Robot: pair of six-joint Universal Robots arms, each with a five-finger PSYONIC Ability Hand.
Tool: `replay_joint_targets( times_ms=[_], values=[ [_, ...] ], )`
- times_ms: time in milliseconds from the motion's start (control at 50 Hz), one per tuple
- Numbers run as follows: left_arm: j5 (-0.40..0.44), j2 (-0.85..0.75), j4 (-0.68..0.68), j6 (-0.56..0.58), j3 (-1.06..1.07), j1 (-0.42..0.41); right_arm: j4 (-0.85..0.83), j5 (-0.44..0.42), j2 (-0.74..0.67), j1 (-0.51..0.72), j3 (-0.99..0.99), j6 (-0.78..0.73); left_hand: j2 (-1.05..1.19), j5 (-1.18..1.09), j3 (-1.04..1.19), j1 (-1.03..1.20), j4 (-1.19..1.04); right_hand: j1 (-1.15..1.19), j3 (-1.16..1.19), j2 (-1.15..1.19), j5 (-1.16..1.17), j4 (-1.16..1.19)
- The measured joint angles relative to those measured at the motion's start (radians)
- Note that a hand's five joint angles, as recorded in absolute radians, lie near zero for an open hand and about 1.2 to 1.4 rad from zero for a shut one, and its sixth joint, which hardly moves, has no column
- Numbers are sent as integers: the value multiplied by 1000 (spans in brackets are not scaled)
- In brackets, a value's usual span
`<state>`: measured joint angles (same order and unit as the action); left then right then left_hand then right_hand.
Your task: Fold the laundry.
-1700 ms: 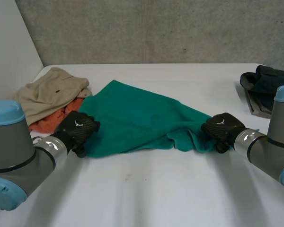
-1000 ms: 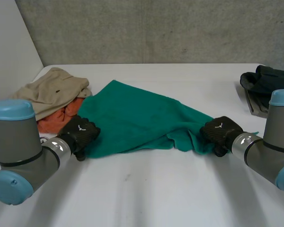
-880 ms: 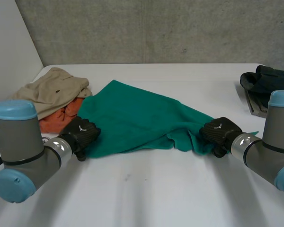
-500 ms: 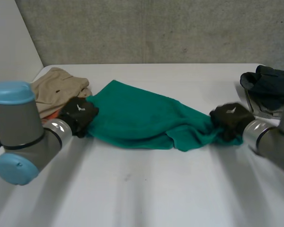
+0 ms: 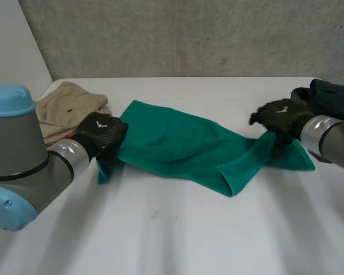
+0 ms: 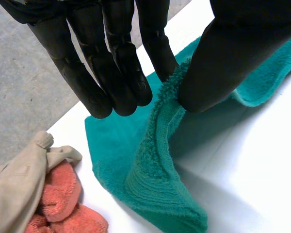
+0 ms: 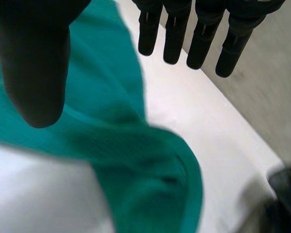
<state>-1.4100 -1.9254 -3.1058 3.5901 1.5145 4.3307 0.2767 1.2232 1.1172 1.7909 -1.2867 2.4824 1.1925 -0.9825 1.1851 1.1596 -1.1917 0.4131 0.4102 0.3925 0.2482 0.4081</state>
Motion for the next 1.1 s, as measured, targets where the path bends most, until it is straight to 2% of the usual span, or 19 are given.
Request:
replay_joint_targets(
  times_ms=[80, 160, 180, 200, 260, 340, 400, 480, 520, 580, 720, 820, 900, 1020, 1100],
  values=[
    [5, 7, 5, -1, -11, 7, -42, -78, 53, 63, -115, -127, 0, 0, 0, 0, 0, 57, 56, 71, 55, 63],
    [7, 7, 6, -3, -18, 5, -90, -155, 32, 117, -202, -314, 0, 0, 0, 0, 0, 83, 86, 101, 84, 89],
    [7, 7, 6, -3, -18, 5, -90, -155, 32, 117, -202, -314, 0, 0, 0, 0, 0, 83, 86, 101, 84, 89],
    [7, 6, 6, -3, -19, 4, -102, -171, 3, 128, -213, -389, 0, 0, 0, 0, 0, 106, 108, 124, 106, 113],
    [5, 3, 6, -4, -20, 2, -113, -178, -50, 137, -211, -489, 0, 0, 0, 0, 0, 137, 143, 158, 134, 143],
    [3, 3, 6, -4, -22, 5, -132, -171, -118, 138, -189, -559, 0, 0, 0, 0, 0, 138, 149, 161, 140, 145],
    [2, 4, 7, -4, -26, 9, -155, -163, -156, 136, -178, -578, 0, 0, 0, 0, 0, 154, 165, 177, 157, 162],
    [1, 4, 7, -5, -30, 15, -202, -150, -189, 131, -174, -583, 0, 0, 0, 0, 0, 286, 287, 308, 268, 280],
    [0, 4, 7, -6, -32, 17, -225, -142, -195, 128, -175, -581, 0, 0, 0, 0, 0, 384, 409, 431, 387, 402],
    [-1, 4, 8, -8, -34, 19, -275, -116, -190, 121, -190, -569, 0, 0, 0, 0, 0, 688, 713, 734, 700, 717],
    [-5, 10, 30, -8, -25, 26, -333, -43, -81, 86, -256, -505, 0, 0, 0, 0, 0, 703, 772, 779, 742, 785],
    [-6, 25, 97, -5, -17, 28, -234, 17, 43, 35, -280, -449, 0, 0, 1, 0, 0, 711, 772, 779, 769, 786],
    [-7, 29, 199, -1, -17, 20, -52, 63, 107, -15, -265, -407, 0, 0, 2, 0, 0, 711, 777, 779, 771, 786],
    [-14, -28, 331, 28, -50, 2, 236, 127, 68, -65, -188, -377, 1, 0, 2, 0, 0, 711, 779, 789, 775, 786],
    [-24, -106, 363, 60, -123, -7, 281, 154, 13, -77, -116, -351, 2, 0, 3, 0, 0, 711, 779, 789, 775, 786]
  ],
)
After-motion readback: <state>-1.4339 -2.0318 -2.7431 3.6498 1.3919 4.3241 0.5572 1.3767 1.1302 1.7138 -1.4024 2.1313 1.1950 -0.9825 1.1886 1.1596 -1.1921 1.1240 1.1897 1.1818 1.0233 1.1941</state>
